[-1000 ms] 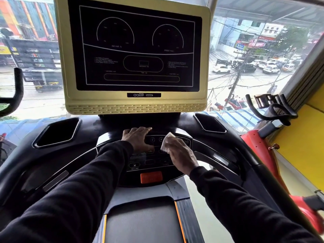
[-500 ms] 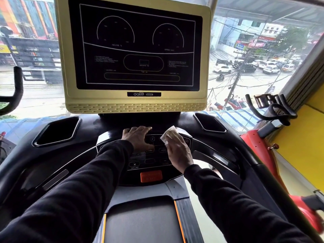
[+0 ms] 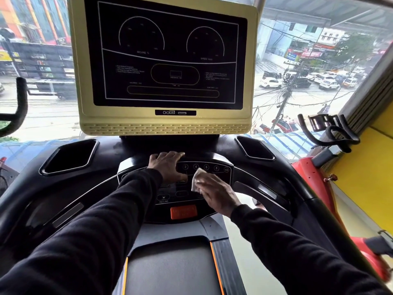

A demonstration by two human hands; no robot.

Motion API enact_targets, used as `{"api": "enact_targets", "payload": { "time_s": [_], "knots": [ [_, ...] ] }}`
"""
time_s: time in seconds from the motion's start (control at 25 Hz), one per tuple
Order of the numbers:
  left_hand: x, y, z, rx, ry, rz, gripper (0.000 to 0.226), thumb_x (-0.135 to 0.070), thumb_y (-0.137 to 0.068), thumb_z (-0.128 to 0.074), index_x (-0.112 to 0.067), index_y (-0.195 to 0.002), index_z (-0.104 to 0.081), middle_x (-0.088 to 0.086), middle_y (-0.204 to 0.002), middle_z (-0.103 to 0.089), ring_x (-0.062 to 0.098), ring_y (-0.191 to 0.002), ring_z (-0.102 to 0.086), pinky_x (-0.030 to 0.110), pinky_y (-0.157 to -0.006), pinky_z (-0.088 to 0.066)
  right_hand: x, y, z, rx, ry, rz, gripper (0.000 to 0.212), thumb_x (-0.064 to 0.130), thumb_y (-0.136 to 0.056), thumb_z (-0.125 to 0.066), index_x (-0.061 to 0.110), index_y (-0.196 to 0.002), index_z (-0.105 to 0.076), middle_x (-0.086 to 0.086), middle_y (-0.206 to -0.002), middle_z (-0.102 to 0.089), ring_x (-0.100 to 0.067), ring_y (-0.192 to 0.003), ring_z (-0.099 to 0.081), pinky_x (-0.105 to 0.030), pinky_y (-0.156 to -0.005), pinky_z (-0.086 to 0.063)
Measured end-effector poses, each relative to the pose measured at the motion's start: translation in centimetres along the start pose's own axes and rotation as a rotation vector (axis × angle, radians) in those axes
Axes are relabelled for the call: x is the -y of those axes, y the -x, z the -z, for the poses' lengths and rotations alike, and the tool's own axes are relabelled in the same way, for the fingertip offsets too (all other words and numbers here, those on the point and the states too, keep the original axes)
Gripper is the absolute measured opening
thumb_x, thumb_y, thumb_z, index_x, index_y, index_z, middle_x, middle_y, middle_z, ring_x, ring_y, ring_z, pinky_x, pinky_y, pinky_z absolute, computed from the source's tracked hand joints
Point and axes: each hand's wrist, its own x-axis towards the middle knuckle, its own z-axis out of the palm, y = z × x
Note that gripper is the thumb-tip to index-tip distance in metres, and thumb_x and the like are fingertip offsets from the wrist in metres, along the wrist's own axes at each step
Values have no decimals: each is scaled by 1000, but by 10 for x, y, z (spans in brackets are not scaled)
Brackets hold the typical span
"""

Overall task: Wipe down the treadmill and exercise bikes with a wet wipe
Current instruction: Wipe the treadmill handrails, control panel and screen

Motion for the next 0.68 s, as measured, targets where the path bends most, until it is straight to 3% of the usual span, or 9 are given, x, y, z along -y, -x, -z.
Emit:
{"api": "enact_targets", "payload": {
  "time_s": [0.12,0.28,0.44,0.6,0.68],
  "knots": [
    [1,-1,0,-16,23,-12,93,-62,-78,-63,-31,-155,-21,-9,-157,-31,20,-143,-27,44,-117,-14,5,-12,1,-101,23,-227,30,-7,-82,-66,7,-108,-70,-7,-120,-65,-16,-119,-50,-33,-94,-52],
    [10,4,-1,-30,18,5,94,-63,-77,-64,-29,-154,-23,-8,-156,-31,20,-144,-27,42,-118,-17,4,13,-8,87,-9,49,23,7,-89,-60,9,-109,-71,-3,-118,-65,-19,-112,-58,-35,-90,-55],
    [9,7,-2,-32,-14,41,91,-65,-77,-63,-37,-153,-22,-12,-154,-32,21,-143,-26,47,-116,-15,5,-6,-2,-74,-25,-249,33,-10,-79,-66,9,-106,-72,-5,-118,-66,-22,-110,-60,-35,-89,-56],
    [10,6,-2,-25,-22,43,91,-63,-78,-63,-36,-153,-22,-11,-154,-31,22,-143,-26,48,-116,-15,12,22,-12,77,-54,83,16,9,-86,-67,11,-101,-73,0,-110,-67,-18,-104,-59,-29,-85,-54],
    [10,6,-3,-27,-21,43,91,-63,-78,-63,-36,-153,-22,-11,-154,-32,22,-142,-27,48,-116,-15,0,15,-8,36,-34,17,18,5,-83,-68,12,-99,-73,1,-110,-67,-18,-103,-58,-30,-83,-55]
  ]
}}
